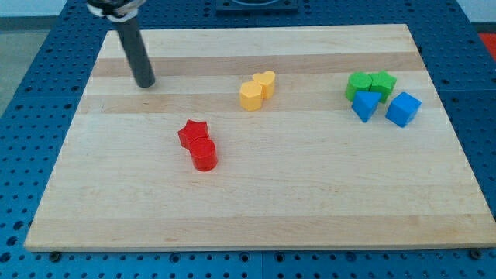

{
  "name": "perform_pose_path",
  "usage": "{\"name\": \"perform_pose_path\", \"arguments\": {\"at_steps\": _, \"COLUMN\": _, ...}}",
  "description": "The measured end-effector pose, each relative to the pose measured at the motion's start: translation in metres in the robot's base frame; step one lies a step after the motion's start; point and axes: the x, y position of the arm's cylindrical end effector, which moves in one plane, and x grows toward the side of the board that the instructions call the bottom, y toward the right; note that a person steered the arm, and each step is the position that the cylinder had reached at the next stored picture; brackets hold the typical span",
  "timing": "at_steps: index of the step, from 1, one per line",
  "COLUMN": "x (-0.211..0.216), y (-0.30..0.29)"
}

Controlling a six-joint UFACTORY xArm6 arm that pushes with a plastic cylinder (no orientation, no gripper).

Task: Move red star above red circle

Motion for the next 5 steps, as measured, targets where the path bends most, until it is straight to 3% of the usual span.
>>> {"name": "perform_pose_path", "arguments": {"at_steps": 3, "x": 0.129, "y": 0.001}}
{"name": "perform_pose_path", "arguments": {"at_steps": 5, "x": 0.148, "y": 0.066}}
